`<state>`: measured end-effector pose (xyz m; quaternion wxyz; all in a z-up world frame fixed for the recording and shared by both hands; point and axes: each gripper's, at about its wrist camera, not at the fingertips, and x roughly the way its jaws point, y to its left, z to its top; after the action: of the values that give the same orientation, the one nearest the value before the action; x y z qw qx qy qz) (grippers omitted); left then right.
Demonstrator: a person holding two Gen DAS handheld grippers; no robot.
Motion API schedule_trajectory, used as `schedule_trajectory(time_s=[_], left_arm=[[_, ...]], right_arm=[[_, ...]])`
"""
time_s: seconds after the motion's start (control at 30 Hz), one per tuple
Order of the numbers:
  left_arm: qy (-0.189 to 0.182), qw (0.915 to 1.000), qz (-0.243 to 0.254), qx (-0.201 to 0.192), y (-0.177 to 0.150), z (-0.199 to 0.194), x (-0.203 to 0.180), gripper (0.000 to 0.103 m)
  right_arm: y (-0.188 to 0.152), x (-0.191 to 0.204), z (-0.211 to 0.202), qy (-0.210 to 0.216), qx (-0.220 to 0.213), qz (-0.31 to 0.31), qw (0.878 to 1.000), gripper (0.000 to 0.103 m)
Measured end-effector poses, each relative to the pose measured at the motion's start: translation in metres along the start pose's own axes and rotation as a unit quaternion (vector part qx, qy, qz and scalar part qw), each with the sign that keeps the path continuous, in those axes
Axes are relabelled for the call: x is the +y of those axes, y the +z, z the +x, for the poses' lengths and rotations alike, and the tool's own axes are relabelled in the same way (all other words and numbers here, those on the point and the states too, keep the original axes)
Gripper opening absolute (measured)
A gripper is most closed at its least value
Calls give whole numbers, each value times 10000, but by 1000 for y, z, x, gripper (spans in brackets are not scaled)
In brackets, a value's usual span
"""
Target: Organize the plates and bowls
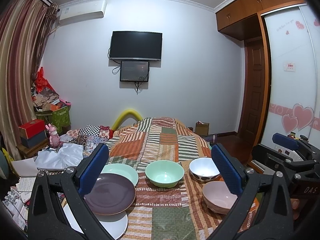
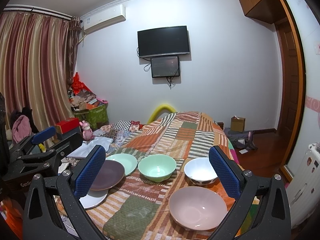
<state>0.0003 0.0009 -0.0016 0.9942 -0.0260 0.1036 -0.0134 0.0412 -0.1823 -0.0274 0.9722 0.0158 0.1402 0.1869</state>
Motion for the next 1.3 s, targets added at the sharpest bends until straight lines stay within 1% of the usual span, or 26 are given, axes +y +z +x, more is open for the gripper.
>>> schedule_trajectory(time_s=[0.53,0.67,0.77,0.9,1.07,1.2,1.3], left_arm=[[-27,10000,-2,-17,-1,-1,2,103],[1,10000,-18,2,-2,1,2,103],[56,10000,-39,59,-5,5,7,103],[62,9996,-98,251,-12,15,18,103],[106,9980,-259,575,-25,32,43,103],[312,9950,-432,842,-35,49,69,103],[455,9917,-578,1053,-43,61,94,103]], right_arm=[[0,5,0,-15,24,-21,10000,103],[-2,10,8,5,108,-34,9999,103],[-6,15,19,63,249,-54,9997,103],[-12,25,36,178,456,-112,9987,103],[-24,39,63,356,796,-184,9960,103],[-36,51,92,512,1155,-244,9917,103],[-41,58,107,580,1338,-282,9889,103]])
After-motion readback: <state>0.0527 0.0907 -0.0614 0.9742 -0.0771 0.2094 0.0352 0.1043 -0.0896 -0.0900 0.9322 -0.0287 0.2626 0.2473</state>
